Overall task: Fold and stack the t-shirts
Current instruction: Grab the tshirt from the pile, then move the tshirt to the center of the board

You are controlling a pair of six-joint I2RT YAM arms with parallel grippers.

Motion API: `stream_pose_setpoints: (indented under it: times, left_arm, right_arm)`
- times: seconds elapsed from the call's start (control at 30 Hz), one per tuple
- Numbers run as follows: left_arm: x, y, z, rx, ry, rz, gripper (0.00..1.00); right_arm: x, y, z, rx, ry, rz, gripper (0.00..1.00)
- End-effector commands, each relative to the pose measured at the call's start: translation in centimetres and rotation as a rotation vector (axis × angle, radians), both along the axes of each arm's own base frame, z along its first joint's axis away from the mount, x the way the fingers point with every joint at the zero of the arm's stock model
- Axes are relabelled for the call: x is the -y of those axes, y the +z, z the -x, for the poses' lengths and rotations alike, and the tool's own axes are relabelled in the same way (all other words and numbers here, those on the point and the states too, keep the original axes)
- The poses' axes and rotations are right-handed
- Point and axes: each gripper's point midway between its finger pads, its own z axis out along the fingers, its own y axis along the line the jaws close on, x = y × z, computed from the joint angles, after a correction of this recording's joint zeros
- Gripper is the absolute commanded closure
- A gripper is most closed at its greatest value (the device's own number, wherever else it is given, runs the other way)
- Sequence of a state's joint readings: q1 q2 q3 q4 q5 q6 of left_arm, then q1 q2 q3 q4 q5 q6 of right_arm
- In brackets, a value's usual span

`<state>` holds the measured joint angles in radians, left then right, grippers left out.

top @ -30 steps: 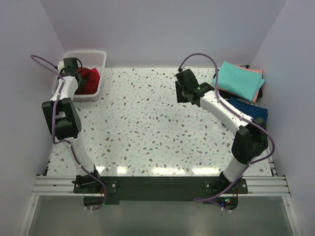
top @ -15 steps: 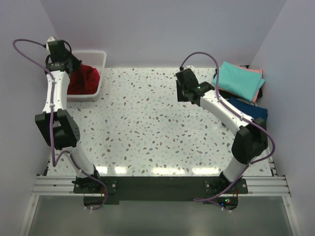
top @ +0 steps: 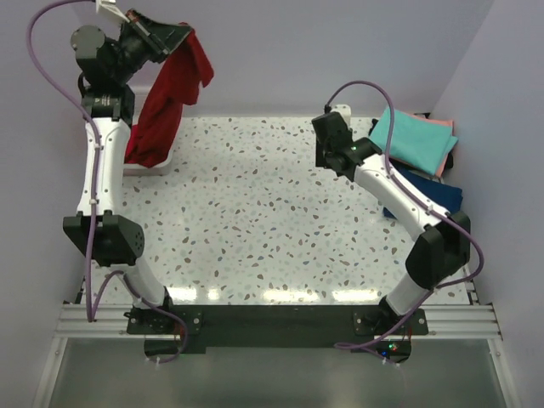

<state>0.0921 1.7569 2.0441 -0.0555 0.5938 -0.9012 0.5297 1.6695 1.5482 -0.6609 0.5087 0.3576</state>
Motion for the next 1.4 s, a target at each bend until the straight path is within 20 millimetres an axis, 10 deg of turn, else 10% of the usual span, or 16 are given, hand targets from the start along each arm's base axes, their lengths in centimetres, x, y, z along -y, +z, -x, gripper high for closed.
stream_pose_setpoints:
  times: [0.0, 0.13, 0.43, 0.7, 0.8, 0.97, 1.13, 1.37]
  left_arm:
    - [7.6, 8.6, 7.9, 0.332, -0.375, -0.011, 1.00]
    - [12.3, 12.1, 13.3, 0.487, -0.528, -0.018, 1.00]
    - [15.1, 17.6, 22.3, 0.725, -0.691, 0.040, 1.00]
    - [15.5, 17.0, 24.3, 0.699, -0.710, 0.039, 1.00]
    - [16.3, 13.0, 21.6, 0.558, -0.669, -0.002, 1.00]
    - [17.7, -1.8, 15.1, 0.154, -0.562, -0.104, 1.00]
    - [17.5, -19.2, 13.8, -0.223, -0.449, -0.220, 1.00]
    - [12.4, -32.7, 12.8, -0.505, -0.137, -0.425, 1.00]
  right_arm:
    - [3.3, 4.3, 1.4, 0.113, -0.128, -0.041, 0.53]
    - [6.0, 5.9, 3.2, 0.155, -0.209, -0.064, 0.53]
    - [9.1, 7.4, 5.8, 0.209, -0.294, -0.082, 0.53]
    - [9.9, 7.8, 7.5, 0.226, -0.303, -0.101, 0.53]
    - [10.1, 7.4, 8.0, 0.216, -0.297, -0.103, 0.53]
    - [10.2, 5.7, 8.8, 0.174, -0.285, -0.088, 0.53]
    - [9.5, 3.6, 8.9, 0.118, -0.258, -0.089, 0.53]
    - [5.2, 0.4, 7.9, 0.014, -0.073, -0.176, 0.51]
